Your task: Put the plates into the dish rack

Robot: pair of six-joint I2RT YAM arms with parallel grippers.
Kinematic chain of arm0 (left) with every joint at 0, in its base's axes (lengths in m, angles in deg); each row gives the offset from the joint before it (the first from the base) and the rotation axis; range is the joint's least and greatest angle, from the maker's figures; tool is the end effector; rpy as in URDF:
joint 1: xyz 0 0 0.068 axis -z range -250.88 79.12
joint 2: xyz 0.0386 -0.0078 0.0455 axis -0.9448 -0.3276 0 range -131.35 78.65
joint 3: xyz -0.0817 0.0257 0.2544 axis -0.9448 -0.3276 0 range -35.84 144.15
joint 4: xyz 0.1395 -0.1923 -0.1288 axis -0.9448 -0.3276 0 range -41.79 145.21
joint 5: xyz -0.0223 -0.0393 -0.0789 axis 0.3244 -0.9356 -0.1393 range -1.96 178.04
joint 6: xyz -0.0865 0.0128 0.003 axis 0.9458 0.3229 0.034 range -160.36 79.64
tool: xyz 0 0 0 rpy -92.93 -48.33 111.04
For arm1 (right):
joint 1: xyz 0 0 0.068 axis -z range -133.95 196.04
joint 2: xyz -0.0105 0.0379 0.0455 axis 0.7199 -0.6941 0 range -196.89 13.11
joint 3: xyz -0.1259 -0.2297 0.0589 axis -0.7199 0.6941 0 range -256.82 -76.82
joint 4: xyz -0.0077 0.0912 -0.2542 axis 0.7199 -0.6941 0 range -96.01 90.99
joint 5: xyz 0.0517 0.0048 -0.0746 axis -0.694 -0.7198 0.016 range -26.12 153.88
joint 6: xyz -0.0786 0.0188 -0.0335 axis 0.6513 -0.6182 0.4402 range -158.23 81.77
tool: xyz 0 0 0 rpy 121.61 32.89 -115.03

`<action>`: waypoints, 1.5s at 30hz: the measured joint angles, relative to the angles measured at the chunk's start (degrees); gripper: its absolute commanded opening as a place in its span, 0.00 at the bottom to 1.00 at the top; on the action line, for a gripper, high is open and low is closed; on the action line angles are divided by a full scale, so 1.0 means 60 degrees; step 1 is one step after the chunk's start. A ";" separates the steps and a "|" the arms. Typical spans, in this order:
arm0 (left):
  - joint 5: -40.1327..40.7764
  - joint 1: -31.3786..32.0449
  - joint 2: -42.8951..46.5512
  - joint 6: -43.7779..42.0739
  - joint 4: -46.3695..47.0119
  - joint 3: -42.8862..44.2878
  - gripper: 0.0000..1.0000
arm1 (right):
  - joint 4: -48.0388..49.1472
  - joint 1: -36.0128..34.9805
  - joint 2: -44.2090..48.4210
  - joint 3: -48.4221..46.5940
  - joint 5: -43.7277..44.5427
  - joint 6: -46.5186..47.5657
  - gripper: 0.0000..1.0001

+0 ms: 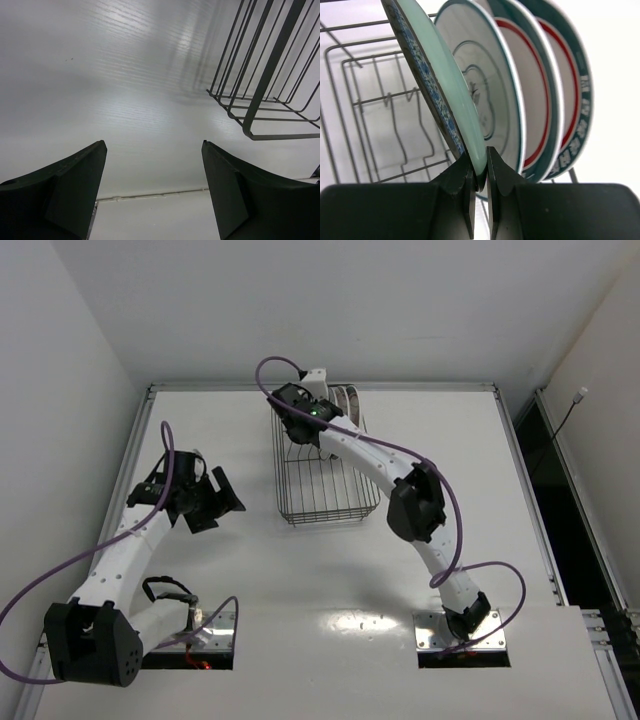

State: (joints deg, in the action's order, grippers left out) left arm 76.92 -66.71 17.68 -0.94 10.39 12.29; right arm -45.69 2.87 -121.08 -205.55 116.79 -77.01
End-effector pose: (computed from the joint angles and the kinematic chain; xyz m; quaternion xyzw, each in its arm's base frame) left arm 0.2341 -0.0320 0.2156 -0.2637 0.9192 -0.1893 0.2230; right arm 0.4317 0.3202 0.2398 0.1119 0.8518 -0.1276 0.4957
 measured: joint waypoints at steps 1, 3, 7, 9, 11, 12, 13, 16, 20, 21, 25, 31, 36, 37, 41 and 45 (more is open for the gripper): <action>-0.0007 0.0000 0.0000 0.0004 -0.0004 -0.0018 0.74 | -0.0051 0.0022 0.0015 0.0000 0.0076 0.0015 0.00; -0.0015 0.0000 0.0000 0.0004 -0.0004 -0.0062 0.74 | -0.0146 0.0058 0.0018 0.0000 0.0175 0.0036 0.00; -0.0073 -0.0004 0.0000 0.0004 -0.0007 -0.0073 0.74 | -0.0379 0.0109 0.0018 -0.0004 0.0149 0.0033 0.00; -0.0091 -0.0004 0.0000 0.0004 -0.0007 -0.0073 0.74 | -0.0390 0.0120 0.0015 0.0000 0.0066 0.0033 0.00; -0.0102 -0.0004 0.0000 0.0004 -0.0007 -0.0073 0.74 | -0.0448 0.0142 0.0015 0.0000 -0.0087 0.0033 0.00; -0.0109 -0.0004 0.0000 0.0004 -0.0007 -0.0073 0.74 | -0.0474 0.0157 0.0007 0.0000 -0.0175 0.0033 0.00; -0.0109 -0.0004 0.0000 0.0004 -0.0007 -0.0073 0.74 | -0.0484 0.0157 -0.0007 -0.0004 -0.0280 0.0033 0.00; -0.0113 -0.0004 0.0000 0.0004 -0.0007 -0.0073 0.74 | -0.0474 0.0171 -0.0153 -0.0004 -0.0517 0.0029 0.00; -0.0113 -0.0004 0.0000 0.0004 -0.0007 -0.0073 0.74 | -0.0492 0.0182 -0.0423 -0.0004 -0.0940 0.0033 0.02; -0.0113 -0.0004 0.0000 0.0004 -0.0007 -0.0073 0.74 | -0.0492 0.0197 -0.0495 -0.0004 -0.1056 0.0029 0.03; -0.0113 -0.0004 0.0000 0.0004 -0.0007 -0.0127 0.74 | -0.0517 0.0357 -0.0769 -0.0182 -0.1599 -0.0109 0.09; -0.0153 -0.0007 0.0000 0.0007 -0.0007 -0.0127 0.74 | -0.0568 0.0557 -0.0896 -0.0255 -0.2459 -0.0346 0.35; -0.0204 -0.0004 0.0000 0.0004 0.0047 -0.0127 0.74 | -0.0732 0.0495 -0.0674 -0.0251 -0.2903 -0.0313 0.65; -0.0222 -0.0004 0.0000 0.0004 0.0069 -0.0127 0.74 | -0.0849 0.0477 -0.0532 -0.0244 -0.2991 -0.0328 0.69; -0.0211 -0.0007 -0.0124 0.0004 0.0178 -0.0098 0.74 | -0.1249 0.0444 0.0499 -0.0189 -0.3399 -0.0211 0.85; -0.0178 -0.0007 -0.0521 0.0004 0.0375 0.0138 0.74 | -0.1628 0.0441 0.2273 0.0062 -0.4200 0.0040 0.90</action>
State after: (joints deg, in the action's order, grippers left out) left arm 75.85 -66.76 14.55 -0.92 12.64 13.13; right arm -55.46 5.51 -107.44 -205.18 91.59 -76.77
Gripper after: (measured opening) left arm 0.743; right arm 0.882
